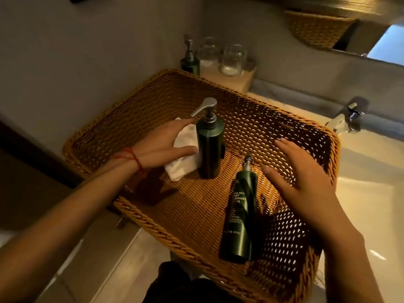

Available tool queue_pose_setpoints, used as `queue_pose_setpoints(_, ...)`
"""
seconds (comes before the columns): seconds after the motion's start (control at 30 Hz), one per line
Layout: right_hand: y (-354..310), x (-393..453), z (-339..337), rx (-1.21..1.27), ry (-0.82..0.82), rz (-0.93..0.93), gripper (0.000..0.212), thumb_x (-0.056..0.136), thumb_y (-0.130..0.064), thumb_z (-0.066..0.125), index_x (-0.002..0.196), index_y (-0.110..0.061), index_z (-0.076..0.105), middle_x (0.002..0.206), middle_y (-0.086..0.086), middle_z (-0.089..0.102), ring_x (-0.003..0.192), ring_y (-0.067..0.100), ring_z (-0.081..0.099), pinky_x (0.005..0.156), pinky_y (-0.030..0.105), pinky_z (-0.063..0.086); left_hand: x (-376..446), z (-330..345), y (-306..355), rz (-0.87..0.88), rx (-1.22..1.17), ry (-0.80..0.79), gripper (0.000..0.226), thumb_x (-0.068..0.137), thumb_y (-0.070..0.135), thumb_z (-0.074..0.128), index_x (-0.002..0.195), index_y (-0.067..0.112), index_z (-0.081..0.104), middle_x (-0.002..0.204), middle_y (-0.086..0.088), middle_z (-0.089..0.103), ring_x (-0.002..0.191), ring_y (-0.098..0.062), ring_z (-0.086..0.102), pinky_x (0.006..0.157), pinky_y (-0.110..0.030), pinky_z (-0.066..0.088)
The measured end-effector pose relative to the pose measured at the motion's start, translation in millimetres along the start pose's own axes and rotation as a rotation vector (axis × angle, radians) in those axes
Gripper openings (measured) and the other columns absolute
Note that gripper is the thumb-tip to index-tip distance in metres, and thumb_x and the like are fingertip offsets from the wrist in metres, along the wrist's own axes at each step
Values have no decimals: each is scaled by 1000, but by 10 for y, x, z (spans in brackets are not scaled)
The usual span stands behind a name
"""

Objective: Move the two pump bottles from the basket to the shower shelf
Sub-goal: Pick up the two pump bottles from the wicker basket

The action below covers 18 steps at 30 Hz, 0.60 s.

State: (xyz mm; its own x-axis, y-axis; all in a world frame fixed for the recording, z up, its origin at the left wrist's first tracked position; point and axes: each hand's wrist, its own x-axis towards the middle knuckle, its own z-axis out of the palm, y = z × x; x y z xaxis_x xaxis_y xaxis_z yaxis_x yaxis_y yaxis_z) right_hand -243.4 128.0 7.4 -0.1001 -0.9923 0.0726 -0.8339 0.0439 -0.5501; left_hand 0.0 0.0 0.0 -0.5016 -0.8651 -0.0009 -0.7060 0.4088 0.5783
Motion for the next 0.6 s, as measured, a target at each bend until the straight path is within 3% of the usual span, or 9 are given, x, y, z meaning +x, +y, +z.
queue_pose_setpoints(0.17,-32,31,3,23,20,0,68,75,-57,39,138,-29,30,148,-3,34,135,14,30,110,48,30,353,31,-78,23,-105,-173,73,69,24,73,133,20,38,135,0,48,122,-8,41,93,-17,32)
queue_pose_setpoints(0.27,-25,31,-3,54,28,-7,68,75,-55,41,137,-30,30,147,-5,36,132,8,31,110,36,27,490,132,-109,33,-236,-258,63,66,14,76,121,20,47,120,9,52,107,-1,48,83,-6,37)
queue_pose_setpoints(0.5,10,148,31,55,-8,-31,58,82,-42,53,135,-26,36,141,-5,44,117,-1,34,100,23,29,617,296,-191,27,-443,-303,49,67,8,73,113,13,54,109,4,60,105,-2,53,85,-15,44)
queue_pose_setpoints(0.6,-9,265,36,101,-88,-16,55,82,-40,55,133,-24,39,137,-4,48,117,1,39,99,23,33,681,267,-216,-19,-516,-273,36,68,8,72,98,24,59,99,12,61,96,0,57,80,-17,46)
